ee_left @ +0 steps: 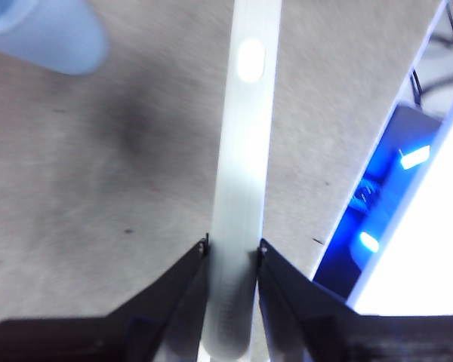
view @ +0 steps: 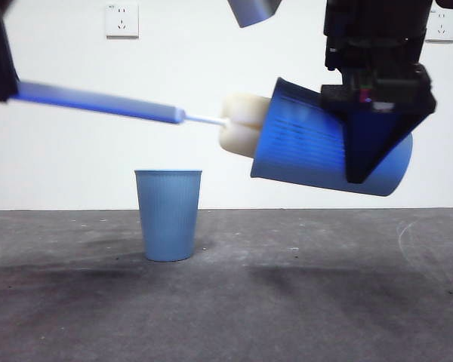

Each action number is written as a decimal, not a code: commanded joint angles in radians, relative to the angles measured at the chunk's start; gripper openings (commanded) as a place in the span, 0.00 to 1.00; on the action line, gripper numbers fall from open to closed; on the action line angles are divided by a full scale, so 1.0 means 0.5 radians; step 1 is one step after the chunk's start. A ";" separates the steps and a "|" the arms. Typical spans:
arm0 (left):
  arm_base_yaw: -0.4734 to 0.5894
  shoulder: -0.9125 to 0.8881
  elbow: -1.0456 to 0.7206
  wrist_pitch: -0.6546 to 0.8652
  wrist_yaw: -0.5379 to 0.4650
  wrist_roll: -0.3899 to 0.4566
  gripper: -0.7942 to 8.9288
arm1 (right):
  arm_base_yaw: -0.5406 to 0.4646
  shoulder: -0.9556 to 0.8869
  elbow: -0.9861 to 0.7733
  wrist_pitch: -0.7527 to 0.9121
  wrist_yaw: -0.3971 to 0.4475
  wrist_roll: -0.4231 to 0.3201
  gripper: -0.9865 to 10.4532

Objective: Pick up the cup brush,pick up the cup,insert the brush into the cup,clean the cup,put the cup brush back,put the cup back to the fixed position on the table

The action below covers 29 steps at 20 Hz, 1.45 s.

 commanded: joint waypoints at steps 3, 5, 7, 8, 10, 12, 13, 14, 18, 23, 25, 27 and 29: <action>0.086 -0.225 -0.004 0.089 -0.082 -0.182 0.07 | 0.011 0.000 0.002 0.057 -0.040 0.154 0.07; 0.104 -0.316 -0.004 0.105 -0.211 -0.229 0.07 | 0.011 -0.001 0.002 0.093 -0.040 0.228 0.07; 0.130 -0.379 -0.004 0.100 -0.270 -0.244 0.07 | 0.011 -0.001 0.002 0.124 -0.040 0.306 0.07; 0.145 -0.398 -0.004 0.100 -0.269 -0.263 0.07 | 0.011 -0.001 0.002 0.145 -0.040 0.343 0.07; 0.180 -0.427 -0.004 0.101 -0.269 -0.343 0.07 | 0.011 -0.003 0.002 0.197 -0.043 0.444 0.07; 0.211 -0.448 -0.005 0.171 -0.253 -0.533 0.07 | 0.011 -0.005 0.002 0.243 -0.045 0.552 0.07; 0.232 -0.464 -0.005 0.259 -0.254 -0.644 0.07 | 0.011 -0.005 0.002 0.267 -0.047 0.620 0.07; 0.268 -0.478 -0.005 0.372 -0.255 -0.755 0.07 | 0.011 -0.005 0.002 0.305 -0.062 0.686 0.07; 0.523 -0.417 -0.011 0.565 -0.182 -0.920 0.07 | 0.012 -0.053 0.002 0.481 -0.105 0.844 0.07; 0.959 -0.286 -0.275 0.896 0.235 -1.086 0.07 | 0.011 -0.277 0.002 0.688 -0.111 0.985 0.07; 1.090 -0.245 -0.463 1.063 0.356 -1.179 0.07 | 0.011 -0.397 0.002 0.774 -0.111 1.015 0.07; 1.144 -0.173 -0.626 1.201 0.414 -1.187 0.07 | 0.011 -0.503 0.002 0.865 -0.124 1.025 0.07; 1.130 -0.053 -0.728 1.356 0.430 -1.262 0.07 | 0.011 -0.580 0.002 0.984 -0.182 1.025 0.07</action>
